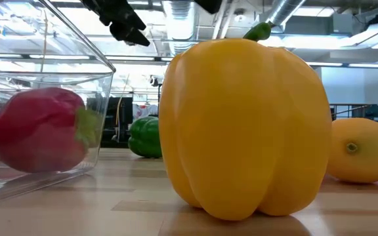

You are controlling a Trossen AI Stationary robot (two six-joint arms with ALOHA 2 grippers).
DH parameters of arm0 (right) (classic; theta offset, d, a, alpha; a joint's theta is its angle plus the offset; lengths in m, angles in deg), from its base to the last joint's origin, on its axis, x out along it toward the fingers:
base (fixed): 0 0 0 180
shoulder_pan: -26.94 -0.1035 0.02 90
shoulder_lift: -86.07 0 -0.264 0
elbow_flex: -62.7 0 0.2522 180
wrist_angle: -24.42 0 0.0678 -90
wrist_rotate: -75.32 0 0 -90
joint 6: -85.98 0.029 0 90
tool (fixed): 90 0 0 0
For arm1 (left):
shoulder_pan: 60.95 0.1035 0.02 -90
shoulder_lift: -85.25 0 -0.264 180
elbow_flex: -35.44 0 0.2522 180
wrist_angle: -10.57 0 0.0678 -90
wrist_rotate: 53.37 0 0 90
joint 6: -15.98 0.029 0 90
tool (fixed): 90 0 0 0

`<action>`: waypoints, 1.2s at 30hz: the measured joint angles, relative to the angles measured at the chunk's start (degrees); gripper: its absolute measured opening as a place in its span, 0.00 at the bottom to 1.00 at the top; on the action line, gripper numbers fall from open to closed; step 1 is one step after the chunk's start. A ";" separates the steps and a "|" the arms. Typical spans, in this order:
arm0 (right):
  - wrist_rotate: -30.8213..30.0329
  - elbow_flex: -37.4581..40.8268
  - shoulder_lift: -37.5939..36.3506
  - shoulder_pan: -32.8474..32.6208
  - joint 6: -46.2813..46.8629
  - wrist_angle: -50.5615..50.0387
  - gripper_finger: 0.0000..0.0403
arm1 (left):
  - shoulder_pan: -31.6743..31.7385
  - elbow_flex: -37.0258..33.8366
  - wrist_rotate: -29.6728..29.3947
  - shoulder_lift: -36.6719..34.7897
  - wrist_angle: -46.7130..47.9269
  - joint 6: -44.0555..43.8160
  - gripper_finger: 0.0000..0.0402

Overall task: Sort produce into baskets
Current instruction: Put the bottom yellow bell pepper into the wire basket

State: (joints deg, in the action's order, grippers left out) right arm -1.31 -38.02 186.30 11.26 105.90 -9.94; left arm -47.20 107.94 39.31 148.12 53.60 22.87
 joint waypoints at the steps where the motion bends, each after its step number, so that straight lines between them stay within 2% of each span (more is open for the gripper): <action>1: 0.00 0.02 0.02 -0.66 -0.02 -0.07 0.98 | 0.00 0.00 0.00 0.00 0.00 0.00 0.99; 12: 0.05 0.02 0.16 -6.37 0.12 0.05 0.98 | 0.00 0.00 0.03 0.00 1.12 -0.02 0.99; 17: -0.40 0.02 0.31 -8.06 -3.38 -0.90 0.98 | -0.01 0.00 0.04 0.00 1.36 -0.02 0.99; 23: -10.24 0.02 0.31 -10.55 -7.69 -6.51 0.98 | -0.01 0.00 0.02 0.00 1.33 -0.11 0.99; 26: -13.32 0.02 0.33 -12.13 -10.04 -9.35 0.98 | -0.01 0.00 0.02 0.00 1.32 -0.13 0.99; 32: -22.13 0.02 0.33 -15.10 -11.60 -10.41 0.98 | 0.00 0.00 0.02 0.00 1.29 -1.13 0.99; 36: -23.59 0.02 1.66 -15.71 -11.61 -10.25 0.98 | 0.01 0.00 0.01 0.00 1.25 -1.76 0.99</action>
State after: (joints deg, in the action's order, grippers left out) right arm -24.90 -38.00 187.95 -4.44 94.29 -20.19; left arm -47.19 107.94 39.32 148.12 54.85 21.11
